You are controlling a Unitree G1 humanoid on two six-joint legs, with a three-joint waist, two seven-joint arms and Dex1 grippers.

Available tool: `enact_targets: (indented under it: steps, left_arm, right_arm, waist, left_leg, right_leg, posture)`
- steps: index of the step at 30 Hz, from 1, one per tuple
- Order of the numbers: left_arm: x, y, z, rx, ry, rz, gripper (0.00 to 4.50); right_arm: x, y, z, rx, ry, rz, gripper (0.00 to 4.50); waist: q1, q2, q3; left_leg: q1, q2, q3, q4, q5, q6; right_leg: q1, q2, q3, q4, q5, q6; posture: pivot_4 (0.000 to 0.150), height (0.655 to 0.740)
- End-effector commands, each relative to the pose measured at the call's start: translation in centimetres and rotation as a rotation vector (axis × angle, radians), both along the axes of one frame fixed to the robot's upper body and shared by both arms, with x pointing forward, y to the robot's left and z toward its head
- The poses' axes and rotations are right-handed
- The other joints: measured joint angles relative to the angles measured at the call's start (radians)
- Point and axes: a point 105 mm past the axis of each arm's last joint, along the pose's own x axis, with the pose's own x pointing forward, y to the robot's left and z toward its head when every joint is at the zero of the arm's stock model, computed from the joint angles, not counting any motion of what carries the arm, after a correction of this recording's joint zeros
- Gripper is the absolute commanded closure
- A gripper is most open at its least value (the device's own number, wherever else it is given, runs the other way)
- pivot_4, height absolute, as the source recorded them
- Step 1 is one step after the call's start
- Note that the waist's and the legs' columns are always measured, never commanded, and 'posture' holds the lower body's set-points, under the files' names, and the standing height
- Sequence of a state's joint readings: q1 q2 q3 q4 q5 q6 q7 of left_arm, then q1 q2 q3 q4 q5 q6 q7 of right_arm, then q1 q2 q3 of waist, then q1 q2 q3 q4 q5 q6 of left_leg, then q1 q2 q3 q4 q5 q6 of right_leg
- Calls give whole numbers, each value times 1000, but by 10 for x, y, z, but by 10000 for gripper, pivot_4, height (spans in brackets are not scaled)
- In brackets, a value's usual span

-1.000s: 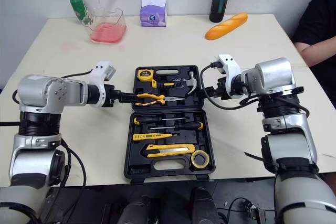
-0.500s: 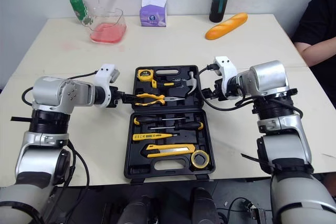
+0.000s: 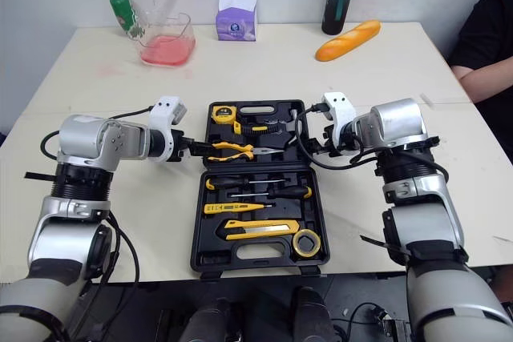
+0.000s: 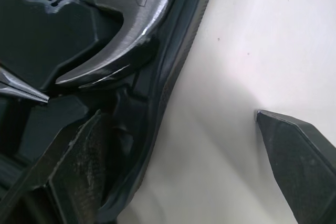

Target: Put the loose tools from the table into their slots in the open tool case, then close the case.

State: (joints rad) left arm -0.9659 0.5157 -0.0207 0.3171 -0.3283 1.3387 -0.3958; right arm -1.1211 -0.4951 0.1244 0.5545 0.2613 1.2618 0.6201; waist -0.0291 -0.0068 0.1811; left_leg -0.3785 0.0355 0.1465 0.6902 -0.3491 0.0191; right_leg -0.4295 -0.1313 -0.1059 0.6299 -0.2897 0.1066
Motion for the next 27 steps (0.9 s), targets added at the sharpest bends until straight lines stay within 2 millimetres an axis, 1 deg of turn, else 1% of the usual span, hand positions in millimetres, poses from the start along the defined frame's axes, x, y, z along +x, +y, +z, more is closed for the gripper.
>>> enact_targets:
  steps: [1,2,3,4,6,8,10,11,12,17,20,22,24,26,27]
  left_arm:
    - [2,-5,4,6,-20,-15,0]
    - [2,-6,3,5,-22,-14,2540]
    - [2,-6,3,5,-24,-13,5411]
    - [2,-8,4,1,-27,-13,8270]
    - [3,-9,4,-3,-30,-14,17017]
    - [4,-12,3,-11,-28,-21,27345]
    - [4,-14,2,-18,-25,-27,36569]
    - [4,-15,1,-19,-26,-30,39914]
    - [4,-15,1,-18,-27,-31,40950]
    - [6,-18,4,-48,-33,-37,40983]
    - [14,-16,14,-62,-101,-17,41092]
    - [22,-15,26,-104,-171,19,41256]
    - [30,-17,46,-152,-313,30,41876]
    - [32,-18,53,-168,-369,33,42109]
    - [34,-15,62,-195,-433,53,42307]
  right_arm:
    - [7,-5,12,5,-52,-28,274]
    - [8,-6,11,1,-51,-36,5400]
    - [8,-8,10,-1,-50,-42,8445]
    - [8,-8,8,1,-41,-44,13303]
    - [7,-9,7,5,-31,-46,22986]
    - [4,-5,2,40,9,-42,33770]
    - [2,-3,-1,66,38,-40,43982]
    - [2,-2,-2,78,46,-45,45000]
    - [2,-2,-2,84,50,-49,45000]
    - [3,0,-3,119,49,-72,45000]
    - [12,5,14,207,-62,-100,45000]
    - [18,6,28,244,-174,-102,45000]
    - [20,9,42,264,-313,-79,45000]
    - [20,10,46,270,-364,-70,45000]
    - [19,9,51,246,-460,-55,45000]
  waist:
    - [0,0,0]
    - [1,0,0]
    - [1,0,0]
    - [1,0,0]
    - [2,0,0]
    - [1,-1,0]
    - [2,-1,-1]
    - [2,-1,-1]
    - [2,-1,-1]
    - [2,-1,-1]
    - [0,-1,-1]
    - [0,-1,-1]
    - [1,-1,-1]
    - [-1,-1,-1]
    - [-1,-1,-1]
  left_leg:
    - [0,0,0,0,0,0]
    - [0,0,0,0,0,0]
    - [0,-1,0,0,0,0]
    - [0,-1,0,0,0,0]
    - [0,-1,0,0,1,1]
    - [0,-1,0,0,1,1]
    - [0,-1,0,1,1,1]
    - [1,-1,-1,1,1,1]
    - [1,-1,-1,1,1,1]
    - [2,-1,-1,1,2,1]
    - [3,-1,-2,1,2,1]
    - [3,0,-2,1,2,0]
    - [2,0,-1,2,2,0]
    - [0,-1,-1,1,2,0]
    - [-2,-2,-1,1,2,0]
  right_leg:
    - [0,0,0,0,0,0]
    - [0,0,0,0,0,0]
    - [0,0,0,0,0,0]
    - [0,0,0,0,0,0]
    - [1,-1,0,0,0,1]
    - [1,-1,0,0,1,1]
    - [2,-1,0,1,1,1]
    - [3,-1,0,1,1,1]
    - [3,-1,0,1,1,1]
    - [3,-2,1,2,1,1]
    - [3,-2,2,2,1,1]
    - [3,-2,2,3,1,1]
    - [1,-2,2,4,1,1]
    - [-1,-2,2,4,1,1]
    - [-3,-2,2,4,1,1]
  posture:
    - [1500,7400]
    - [1500,7400]
    - [1500,7400]
    - [1500,7400]
    - [1500,7400]
    - [1500,7400]
    - [1500,7400]
    - [1500,7400]
    - [1500,7400]
    - [1500,7400]
    - [1500,7400]
    - [1500,7400]
    - [1500,7400]
    - [1500,7400]
    - [1500,7400]
